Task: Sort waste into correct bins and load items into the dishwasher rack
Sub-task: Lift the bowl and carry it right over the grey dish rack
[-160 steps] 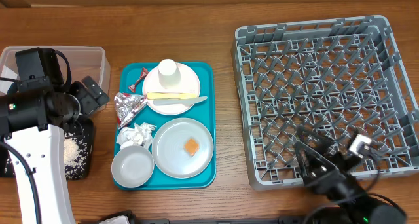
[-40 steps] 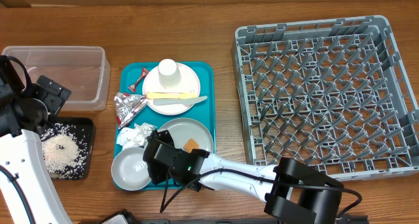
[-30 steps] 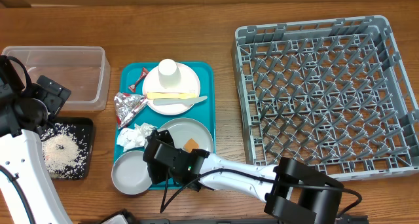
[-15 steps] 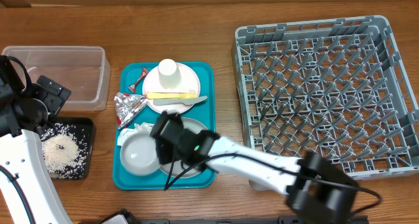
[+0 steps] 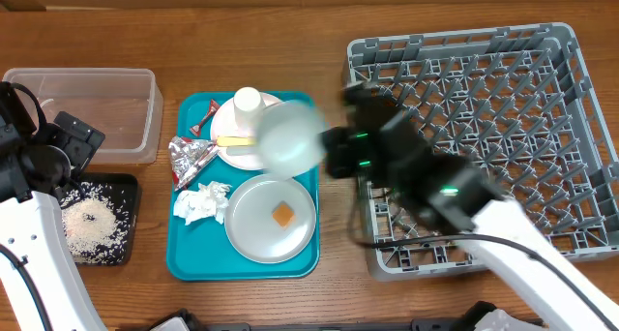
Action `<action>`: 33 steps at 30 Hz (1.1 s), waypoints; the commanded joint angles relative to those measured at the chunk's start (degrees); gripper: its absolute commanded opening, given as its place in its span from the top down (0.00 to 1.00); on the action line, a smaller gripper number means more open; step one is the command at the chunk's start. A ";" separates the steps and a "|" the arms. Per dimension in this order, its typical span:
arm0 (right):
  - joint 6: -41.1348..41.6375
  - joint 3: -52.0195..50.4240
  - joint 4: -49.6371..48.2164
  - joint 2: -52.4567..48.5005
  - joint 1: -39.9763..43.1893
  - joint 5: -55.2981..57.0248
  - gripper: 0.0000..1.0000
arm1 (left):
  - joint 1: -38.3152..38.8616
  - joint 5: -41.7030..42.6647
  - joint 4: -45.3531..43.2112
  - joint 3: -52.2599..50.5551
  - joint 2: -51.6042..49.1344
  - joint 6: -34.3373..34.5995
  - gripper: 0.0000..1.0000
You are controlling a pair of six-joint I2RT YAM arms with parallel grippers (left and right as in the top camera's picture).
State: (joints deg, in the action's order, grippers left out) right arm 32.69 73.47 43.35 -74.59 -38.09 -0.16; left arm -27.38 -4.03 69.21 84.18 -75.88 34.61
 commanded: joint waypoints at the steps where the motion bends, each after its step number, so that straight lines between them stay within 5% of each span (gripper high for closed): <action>1: -1.84 0.92 4.66 3.67 7.74 16.22 0.96 | -0.02 0.50 -0.04 1.46 0.22 0.74 0.00; 6: -8.61 0.85 7.21 3.41 20.50 24.52 0.96 | -0.02 0.50 -0.04 1.46 0.22 0.74 0.00; 15: -8.76 0.85 0.28 -3.80 36.92 34.64 0.96 | -0.02 0.50 -0.04 1.46 0.22 0.74 0.00; 21: -9.40 0.85 -2.69 -11.56 38.42 51.04 0.96 | -0.02 0.50 -0.04 1.46 0.22 0.76 0.00; 33: -15.39 0.83 -6.43 -21.57 38.29 58.23 0.94 | -0.02 0.50 -0.04 1.46 0.22 0.74 0.00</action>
State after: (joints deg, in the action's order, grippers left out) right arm 18.90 73.47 37.28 -94.52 0.38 54.83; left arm -27.38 -4.01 69.19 84.18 -75.88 34.61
